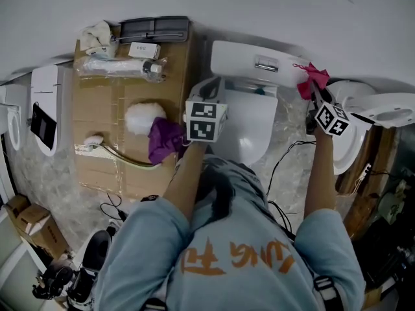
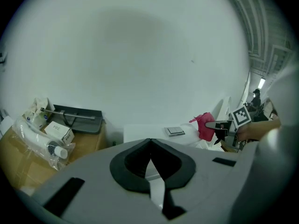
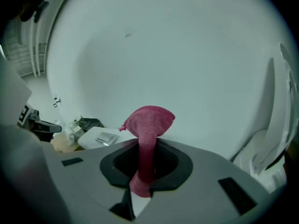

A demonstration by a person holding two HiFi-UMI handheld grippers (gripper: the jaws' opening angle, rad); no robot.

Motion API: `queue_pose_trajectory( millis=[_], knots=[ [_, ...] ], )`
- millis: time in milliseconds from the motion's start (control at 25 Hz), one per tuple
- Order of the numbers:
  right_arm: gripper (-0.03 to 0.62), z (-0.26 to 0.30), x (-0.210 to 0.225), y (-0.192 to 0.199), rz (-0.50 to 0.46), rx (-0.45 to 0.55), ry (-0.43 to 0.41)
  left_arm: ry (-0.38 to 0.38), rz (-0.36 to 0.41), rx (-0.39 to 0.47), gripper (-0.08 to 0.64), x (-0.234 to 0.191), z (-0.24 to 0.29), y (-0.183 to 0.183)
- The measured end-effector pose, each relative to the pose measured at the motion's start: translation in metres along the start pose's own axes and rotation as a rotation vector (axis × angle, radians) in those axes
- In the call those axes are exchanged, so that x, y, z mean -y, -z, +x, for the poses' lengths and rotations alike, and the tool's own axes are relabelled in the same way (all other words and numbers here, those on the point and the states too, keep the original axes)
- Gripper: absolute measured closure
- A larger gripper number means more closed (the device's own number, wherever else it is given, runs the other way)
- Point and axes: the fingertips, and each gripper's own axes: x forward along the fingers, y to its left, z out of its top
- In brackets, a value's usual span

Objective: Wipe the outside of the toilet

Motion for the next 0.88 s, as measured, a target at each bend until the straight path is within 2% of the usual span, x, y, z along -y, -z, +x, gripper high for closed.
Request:
queue_pose_trajectory(
  millis=[240, 400, 520, 720, 880],
  knots=[
    [0.526, 0.004, -0.103, -0.026, -0.123, 0.07, -0.224, -0.031, -0.013, 0.005, 0.535, -0.004, -0.016, 0.004],
    [0.526, 0.022, -0.188, -0.031, -0.222, 0.066, -0.4, -0.057, -0.029, 0.023, 0.535, -0.012, -0.023, 0.004],
    [0.526, 0.037, -0.244, -0.025, -0.276, 0.048, -0.495, -0.071, -0.037, 0.024, 0.535, -0.017, -0.027, 0.007],
    [0.525, 0.067, -0.313, -0.016, -0.344, 0.016, -0.592, -0.095, -0.058, 0.029, 0.535, -0.031, -0.034, 0.012],
    [0.525, 0.088, -0.336, 0.0, -0.426, -0.037, -0.601, -0.114, -0.075, 0.034, 0.535, -0.036, -0.038, 0.014]
  ],
)
